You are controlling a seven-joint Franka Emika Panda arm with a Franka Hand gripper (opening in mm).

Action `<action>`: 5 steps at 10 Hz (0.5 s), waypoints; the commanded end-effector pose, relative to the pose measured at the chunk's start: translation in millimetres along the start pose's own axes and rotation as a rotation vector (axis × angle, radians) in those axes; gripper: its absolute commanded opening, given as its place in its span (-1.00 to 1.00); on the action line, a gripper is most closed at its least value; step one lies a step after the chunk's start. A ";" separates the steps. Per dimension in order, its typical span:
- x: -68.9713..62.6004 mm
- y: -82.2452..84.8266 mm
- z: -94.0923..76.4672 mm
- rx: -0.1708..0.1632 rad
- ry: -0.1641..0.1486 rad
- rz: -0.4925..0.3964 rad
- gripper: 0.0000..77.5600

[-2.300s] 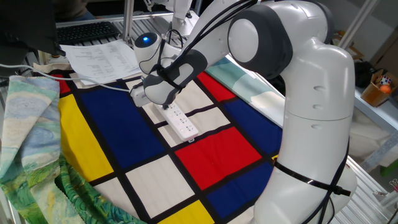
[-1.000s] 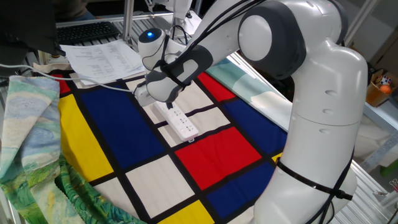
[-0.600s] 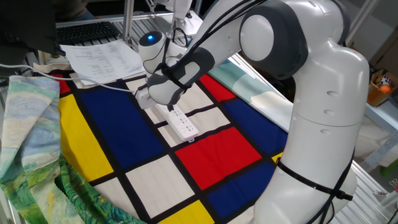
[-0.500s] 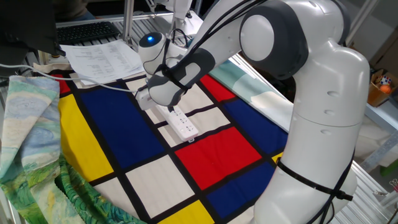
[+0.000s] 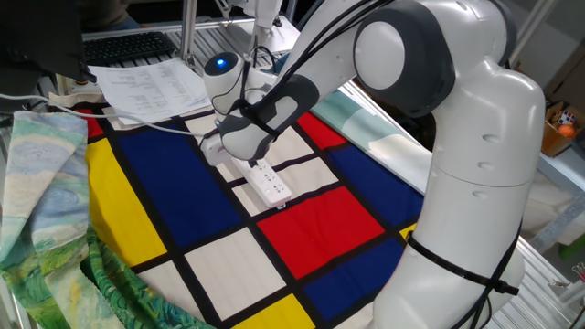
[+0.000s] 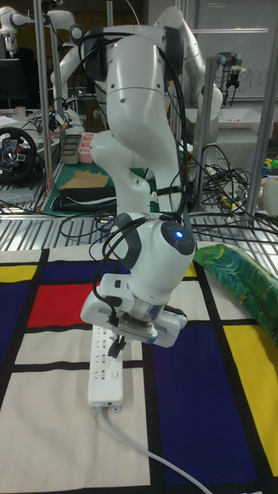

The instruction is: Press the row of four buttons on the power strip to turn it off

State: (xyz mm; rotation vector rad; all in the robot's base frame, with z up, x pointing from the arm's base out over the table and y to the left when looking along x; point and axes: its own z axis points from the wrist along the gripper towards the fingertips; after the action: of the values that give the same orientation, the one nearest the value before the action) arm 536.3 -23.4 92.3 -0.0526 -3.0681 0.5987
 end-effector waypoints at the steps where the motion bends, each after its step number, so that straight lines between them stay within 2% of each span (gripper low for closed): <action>1: -0.8 0.4 -0.1 0.000 -0.003 0.003 -1.00; 5: -1.7 2.8 2.0 0.000 -0.004 0.003 -1.00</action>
State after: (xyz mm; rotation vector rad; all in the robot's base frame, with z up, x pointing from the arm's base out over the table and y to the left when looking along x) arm 536.4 -22.0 89.0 -0.0565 -3.0692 0.5975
